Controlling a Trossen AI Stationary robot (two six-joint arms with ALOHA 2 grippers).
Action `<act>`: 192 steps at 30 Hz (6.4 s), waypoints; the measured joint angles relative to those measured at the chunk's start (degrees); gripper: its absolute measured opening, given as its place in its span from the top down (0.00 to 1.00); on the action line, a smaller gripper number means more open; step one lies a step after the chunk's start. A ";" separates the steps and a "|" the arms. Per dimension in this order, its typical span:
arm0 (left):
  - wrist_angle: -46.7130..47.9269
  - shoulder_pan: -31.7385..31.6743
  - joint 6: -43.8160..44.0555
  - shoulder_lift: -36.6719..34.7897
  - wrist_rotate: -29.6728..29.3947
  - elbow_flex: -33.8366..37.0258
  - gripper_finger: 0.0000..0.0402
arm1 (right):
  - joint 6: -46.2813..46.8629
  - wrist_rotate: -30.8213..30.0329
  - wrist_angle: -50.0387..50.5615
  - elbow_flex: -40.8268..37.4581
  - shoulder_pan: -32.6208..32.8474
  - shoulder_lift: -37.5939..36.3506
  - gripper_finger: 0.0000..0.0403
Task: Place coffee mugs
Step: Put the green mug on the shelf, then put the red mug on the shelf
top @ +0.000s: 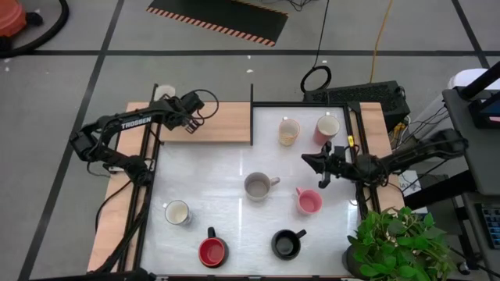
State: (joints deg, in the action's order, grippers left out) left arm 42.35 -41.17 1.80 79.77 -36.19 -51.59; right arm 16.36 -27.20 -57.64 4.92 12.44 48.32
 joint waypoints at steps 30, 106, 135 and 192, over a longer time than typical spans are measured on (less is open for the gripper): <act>2.36 -2.77 -0.70 -9.39 -2.20 4.78 0.64 | -2.73 0.18 -6.21 9.32 3.81 13.78 1.00; 3.22 52.81 22.84 -24.09 7.89 -1.25 0.64 | -24.65 1.80 52.58 49.12 -0.87 13.36 1.00; -9.27 73.12 54.46 -8.24 3.51 -1.25 0.64 | -24.45 13.98 63.82 49.12 3.42 13.37 1.00; -15.23 65.38 35.61 -7.74 -4.94 -1.25 0.64 | -4.53 -0.83 100.04 49.08 -34.24 18.22 0.57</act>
State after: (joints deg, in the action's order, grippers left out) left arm 27.11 24.21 37.41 72.03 -41.12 -52.84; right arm 11.83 -28.03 42.39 54.00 -21.80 66.54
